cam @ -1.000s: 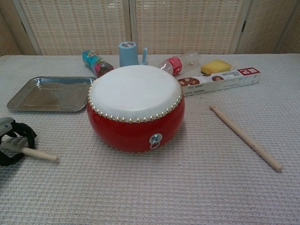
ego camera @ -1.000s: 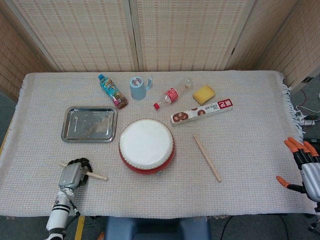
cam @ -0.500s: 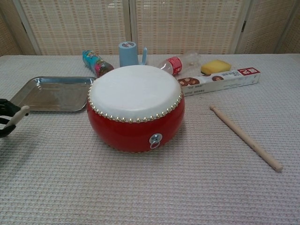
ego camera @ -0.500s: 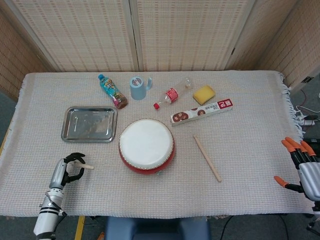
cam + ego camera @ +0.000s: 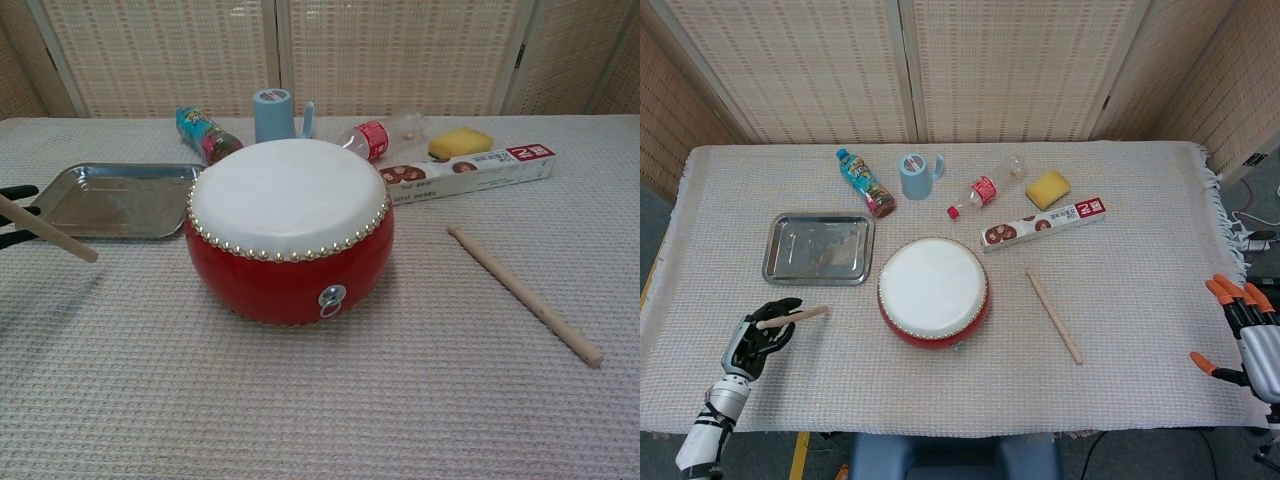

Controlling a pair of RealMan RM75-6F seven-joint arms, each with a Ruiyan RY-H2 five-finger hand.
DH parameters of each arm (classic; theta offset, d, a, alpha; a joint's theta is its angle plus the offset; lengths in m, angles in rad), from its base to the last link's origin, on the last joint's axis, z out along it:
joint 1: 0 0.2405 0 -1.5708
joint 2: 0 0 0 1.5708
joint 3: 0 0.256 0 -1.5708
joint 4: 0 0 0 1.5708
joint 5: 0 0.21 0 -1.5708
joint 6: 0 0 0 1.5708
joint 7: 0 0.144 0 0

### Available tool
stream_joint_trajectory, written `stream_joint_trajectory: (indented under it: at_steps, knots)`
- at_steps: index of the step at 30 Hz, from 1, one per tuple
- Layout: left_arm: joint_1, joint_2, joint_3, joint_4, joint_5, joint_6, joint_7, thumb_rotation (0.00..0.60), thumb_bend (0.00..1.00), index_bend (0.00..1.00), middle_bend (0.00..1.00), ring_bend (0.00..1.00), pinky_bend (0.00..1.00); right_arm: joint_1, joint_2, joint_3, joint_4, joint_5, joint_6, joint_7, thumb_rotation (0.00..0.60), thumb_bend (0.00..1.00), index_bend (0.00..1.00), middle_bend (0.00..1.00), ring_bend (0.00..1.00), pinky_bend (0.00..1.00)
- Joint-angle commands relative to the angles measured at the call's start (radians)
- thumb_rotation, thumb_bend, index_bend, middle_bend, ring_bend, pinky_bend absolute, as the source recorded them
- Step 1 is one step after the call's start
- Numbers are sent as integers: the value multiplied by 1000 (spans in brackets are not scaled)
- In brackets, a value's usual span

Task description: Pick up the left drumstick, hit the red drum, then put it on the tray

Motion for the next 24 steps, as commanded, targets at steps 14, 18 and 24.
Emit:
stream_joint_trajectory:
  at_steps: [14, 18, 24]
  knots:
    - [-114, 118, 143, 197, 273, -90, -554, 600, 393, 560, 326, 221, 234, 0, -5, 0, 3, 1, -3, 2, 600, 156, 0, 13, 0, 0]
    - [-143, 98, 161, 228, 253, -106, -549, 600, 393, 560, 326, 222, 234, -4, -5, -2, 4, 2, 0, 3, 600, 156, 0, 13, 0, 0]
    - [-163, 70, 155, 228, 177, -124, -466, 600, 393, 510, 326, 222, 232, -9, -3, -2, 5, 3, 8, 6, 600, 155, 0, 13, 0, 0]
